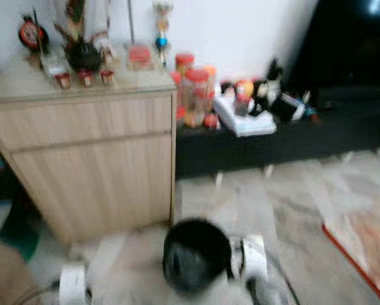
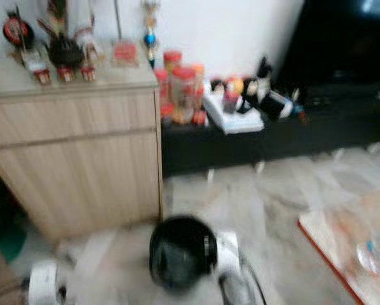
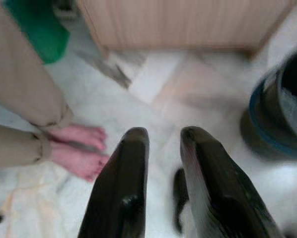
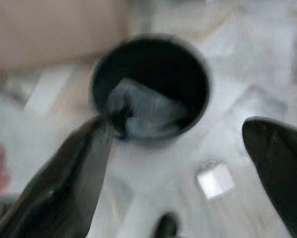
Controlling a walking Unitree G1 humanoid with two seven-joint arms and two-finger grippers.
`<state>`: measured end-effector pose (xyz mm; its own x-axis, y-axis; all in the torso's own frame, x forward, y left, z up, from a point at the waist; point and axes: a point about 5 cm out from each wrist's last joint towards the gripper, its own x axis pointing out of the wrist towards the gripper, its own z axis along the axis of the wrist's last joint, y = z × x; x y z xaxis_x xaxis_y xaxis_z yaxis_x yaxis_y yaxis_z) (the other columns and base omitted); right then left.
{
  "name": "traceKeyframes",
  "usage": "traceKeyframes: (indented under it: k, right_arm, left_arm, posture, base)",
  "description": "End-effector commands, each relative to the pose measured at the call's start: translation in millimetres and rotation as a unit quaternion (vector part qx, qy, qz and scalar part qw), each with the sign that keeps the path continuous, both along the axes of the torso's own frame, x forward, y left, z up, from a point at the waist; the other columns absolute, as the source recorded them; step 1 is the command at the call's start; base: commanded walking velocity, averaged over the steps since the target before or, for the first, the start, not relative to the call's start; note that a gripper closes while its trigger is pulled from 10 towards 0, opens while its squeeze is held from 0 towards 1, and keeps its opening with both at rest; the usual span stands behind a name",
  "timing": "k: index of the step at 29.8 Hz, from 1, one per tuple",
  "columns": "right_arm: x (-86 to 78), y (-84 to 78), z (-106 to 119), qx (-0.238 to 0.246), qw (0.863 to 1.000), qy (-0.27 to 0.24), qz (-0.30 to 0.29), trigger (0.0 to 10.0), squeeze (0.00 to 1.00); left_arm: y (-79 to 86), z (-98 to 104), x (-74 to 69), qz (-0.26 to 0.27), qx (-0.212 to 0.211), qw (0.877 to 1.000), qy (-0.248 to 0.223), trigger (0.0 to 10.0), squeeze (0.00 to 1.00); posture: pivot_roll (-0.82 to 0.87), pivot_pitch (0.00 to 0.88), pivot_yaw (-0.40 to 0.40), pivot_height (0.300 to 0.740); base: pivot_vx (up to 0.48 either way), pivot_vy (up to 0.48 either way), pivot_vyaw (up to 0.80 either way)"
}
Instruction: Picking trash to rubbish bin
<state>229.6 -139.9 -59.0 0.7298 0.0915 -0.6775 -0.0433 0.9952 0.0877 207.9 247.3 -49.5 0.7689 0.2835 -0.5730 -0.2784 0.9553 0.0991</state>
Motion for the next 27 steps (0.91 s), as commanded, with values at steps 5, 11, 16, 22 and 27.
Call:
traceKeyframes:
  k: [5,11,16,22,27]
  right_arm:
    - [8.1,-1.2,5.5,-0.001,1.000,-0.014,-0.003,10.0,0.00]
    - [8.1,-1.6,5.6,-0.001,1.000,-0.015,-0.003,10.0,0.00]
    - [6.3,-1.5,4.5,0.000,1.000,-0.014,-0.002,10.0,0.00]
    - [5.4,-1.2,3.9,-0.001,1.000,-0.013,0.001,10.0,0.00]
    - [4.8,-1.2,3.5,-0.002,1.000,-0.011,0.003,10.0,0.00]
  left_arm:
    - [-2.7,-10.9,-16.2,0.000,-0.008,1.000,0.030,10.0,0.00]
    - [-4.1,-10.5,-14.8,-0.004,-0.009,1.000,0.029,10.0,0.00]
    - [-4.2,-11.2,-16.2,-0.006,-0.009,1.000,0.030,10.0,0.00]
    - [-3.8,-11.4,-16.7,-0.007,-0.007,0.999,0.031,10.0,0.00]
    - [-4.9,-11.8,-16.7,-0.011,-0.005,0.999,0.033,10.0,0.00]
  posture:
    - [0.07,0.000,-0.044,0.740]
    - [0.06,0.000,-0.043,0.740]
    - [0.06,0.000,-0.043,0.740]
    - [0.06,0.000,-0.044,0.740]
    - [0.06,0.000,-0.044,0.740]
  base:
    - [-0.300,0.000,0.00]
    - [-0.298,0.000,0.00]
    - [-0.295,0.000,0.00]
    - [-0.285,0.000,0.00]
    - [-0.051,0.000,0.00]
